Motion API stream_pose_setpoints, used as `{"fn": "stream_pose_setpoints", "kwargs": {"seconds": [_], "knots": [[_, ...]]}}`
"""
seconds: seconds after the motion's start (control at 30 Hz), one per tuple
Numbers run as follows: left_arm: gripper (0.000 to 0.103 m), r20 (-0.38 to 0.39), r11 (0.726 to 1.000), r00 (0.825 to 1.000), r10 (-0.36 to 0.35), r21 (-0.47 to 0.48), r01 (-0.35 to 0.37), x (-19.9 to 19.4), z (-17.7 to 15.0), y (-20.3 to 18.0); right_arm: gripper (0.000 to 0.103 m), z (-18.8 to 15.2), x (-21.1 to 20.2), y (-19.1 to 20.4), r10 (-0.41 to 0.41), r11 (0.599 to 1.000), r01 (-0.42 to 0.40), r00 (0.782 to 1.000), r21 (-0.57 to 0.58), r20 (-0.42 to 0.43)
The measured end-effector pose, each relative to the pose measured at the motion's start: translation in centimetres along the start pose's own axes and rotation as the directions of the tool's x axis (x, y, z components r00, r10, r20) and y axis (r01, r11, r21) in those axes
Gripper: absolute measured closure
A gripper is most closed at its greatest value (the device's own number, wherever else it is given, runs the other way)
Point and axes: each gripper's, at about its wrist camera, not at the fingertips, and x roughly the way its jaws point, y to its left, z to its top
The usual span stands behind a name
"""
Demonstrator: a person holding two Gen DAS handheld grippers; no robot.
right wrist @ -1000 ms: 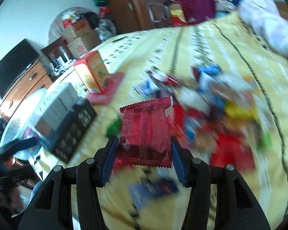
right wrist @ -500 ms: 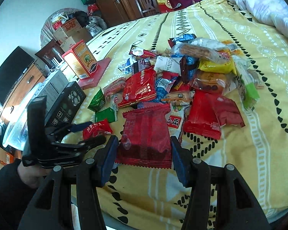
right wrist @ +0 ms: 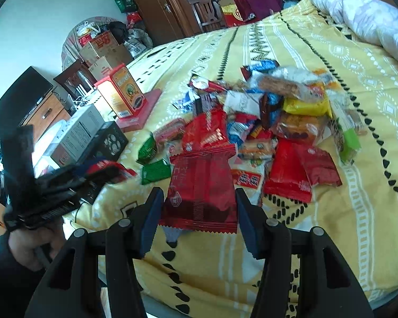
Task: Organize snacks
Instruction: 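Grasp a red packet with the right gripper while the left gripper grasps a red candy packet, then carry both red packets over the glass bowl and open both grippers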
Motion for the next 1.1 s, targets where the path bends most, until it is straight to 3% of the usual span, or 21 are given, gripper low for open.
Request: {"fn": "stream_pose_setpoints", "kwargs": {"seconds": [0.27,0.53,0.8,0.97,1.1], "knots": [[0.055,0.132,0.998,0.990,0.041,-0.046,-0.036,-5.7,2.6,1.5,0.045,1.5,-1.3,3.4,0.007,0.998,-0.004,0.999,-0.065,0.045],[0.055,0.228,0.993,0.969,0.099,-0.089,-0.080,-10.4,3.7,3.9,0.045,4.7,-2.4,7.6,0.041,0.990,-0.027,0.994,-0.139,0.104],[0.055,0.307,0.955,0.913,0.268,-0.212,-0.209,-16.7,3.1,10.0,0.045,9.1,-1.9,17.7,0.184,0.945,-0.137,0.973,-0.298,0.136],[0.055,0.317,0.900,0.864,0.392,-0.325,-0.290,-20.6,1.4,15.3,0.045,10.3,-0.1,24.9,0.293,0.897,-0.239,0.951,-0.373,0.096],[0.055,0.291,0.848,0.837,0.463,-0.420,-0.323,-22.3,-0.5,19.1,0.045,10.5,2.1,30.5,0.357,0.857,-0.308,0.933,-0.414,0.044]]}}
